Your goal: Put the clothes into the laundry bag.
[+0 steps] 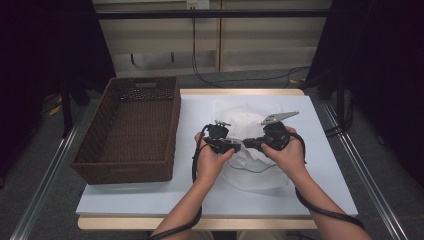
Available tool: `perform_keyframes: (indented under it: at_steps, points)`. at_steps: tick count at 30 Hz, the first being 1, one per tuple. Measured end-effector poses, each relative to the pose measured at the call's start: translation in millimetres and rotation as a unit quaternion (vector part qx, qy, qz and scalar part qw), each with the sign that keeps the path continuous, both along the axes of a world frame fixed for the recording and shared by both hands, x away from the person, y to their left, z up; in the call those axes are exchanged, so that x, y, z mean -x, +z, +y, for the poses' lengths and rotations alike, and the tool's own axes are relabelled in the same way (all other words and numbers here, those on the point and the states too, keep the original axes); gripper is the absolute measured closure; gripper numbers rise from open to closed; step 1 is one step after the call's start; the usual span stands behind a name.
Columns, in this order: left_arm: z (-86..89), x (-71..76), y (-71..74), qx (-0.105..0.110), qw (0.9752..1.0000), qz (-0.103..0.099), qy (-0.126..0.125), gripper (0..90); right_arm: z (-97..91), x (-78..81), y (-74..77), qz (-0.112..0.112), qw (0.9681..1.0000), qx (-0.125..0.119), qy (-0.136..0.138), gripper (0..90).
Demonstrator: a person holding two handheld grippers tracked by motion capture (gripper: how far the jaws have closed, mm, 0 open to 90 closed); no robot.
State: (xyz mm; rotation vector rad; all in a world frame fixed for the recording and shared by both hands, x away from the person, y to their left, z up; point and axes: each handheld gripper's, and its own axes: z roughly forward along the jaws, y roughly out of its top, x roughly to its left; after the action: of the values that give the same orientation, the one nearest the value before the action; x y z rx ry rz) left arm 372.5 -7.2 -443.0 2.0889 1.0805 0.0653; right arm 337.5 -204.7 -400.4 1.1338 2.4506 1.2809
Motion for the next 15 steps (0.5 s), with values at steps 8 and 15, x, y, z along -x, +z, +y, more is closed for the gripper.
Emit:
perform_keyframes:
  at_steps: [8, 15]
  points:
    - [5.1, 17.1, 6.6, -0.016, 0.9992, -0.004, -0.037, 44.6, -2.0, 0.9, -2.3, 0.002, 1.0000, 0.003, -0.003, 90.0]
    - [17.8, 30.1, 14.0, -0.026, 0.9988, -0.012, -0.038, 38.0, -4.5, 0.6, -4.6, 0.007, 0.9999, 0.005, -0.007, 90.0]
